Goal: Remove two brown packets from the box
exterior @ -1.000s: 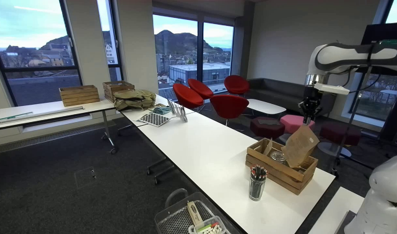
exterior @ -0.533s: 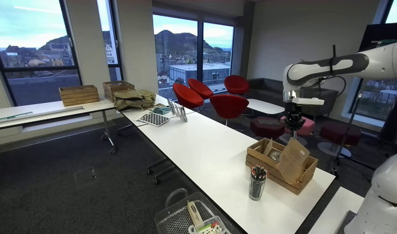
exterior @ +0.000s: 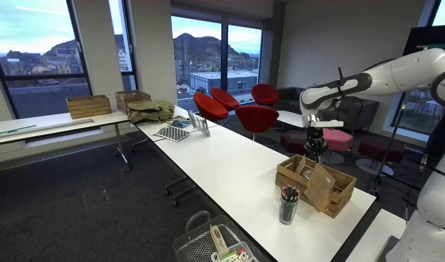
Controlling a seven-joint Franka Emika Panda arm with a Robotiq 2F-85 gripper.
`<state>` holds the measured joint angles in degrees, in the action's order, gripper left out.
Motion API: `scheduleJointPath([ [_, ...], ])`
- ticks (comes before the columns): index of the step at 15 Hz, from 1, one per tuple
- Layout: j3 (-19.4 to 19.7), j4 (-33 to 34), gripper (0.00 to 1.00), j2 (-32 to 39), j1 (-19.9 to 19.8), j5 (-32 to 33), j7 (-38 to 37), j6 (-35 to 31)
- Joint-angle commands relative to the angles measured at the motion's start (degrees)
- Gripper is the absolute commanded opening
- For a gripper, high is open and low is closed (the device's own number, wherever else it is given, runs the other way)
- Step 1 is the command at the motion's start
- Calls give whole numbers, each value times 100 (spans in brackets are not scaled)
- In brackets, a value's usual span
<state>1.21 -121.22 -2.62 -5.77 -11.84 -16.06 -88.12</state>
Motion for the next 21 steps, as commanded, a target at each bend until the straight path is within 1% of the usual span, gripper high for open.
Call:
scheduleJointPath([
  [1,87,491,0,584,82,2,92,44],
  [6,108,842,0,1108,92,-21,151,17],
  [7,109,898,25,1179,100,-15,141,20],
  [8,110,934,26,1224,107,-9,142,28],
  [9,116,974,32,1258,113,-9,128,30],
  [13,178,1020,62,1167,61,-90,104,-24],
  [14,226,1033,71,1096,22,-162,60,-59],
  [16,370,1106,85,996,-50,-282,-125,-196],
  [17,476,1228,93,1025,-125,-452,-217,-201],
  [18,577,1397,99,1111,-190,-565,-284,-153],
  [21,850,1787,100,1340,-387,-957,-564,-185],
])
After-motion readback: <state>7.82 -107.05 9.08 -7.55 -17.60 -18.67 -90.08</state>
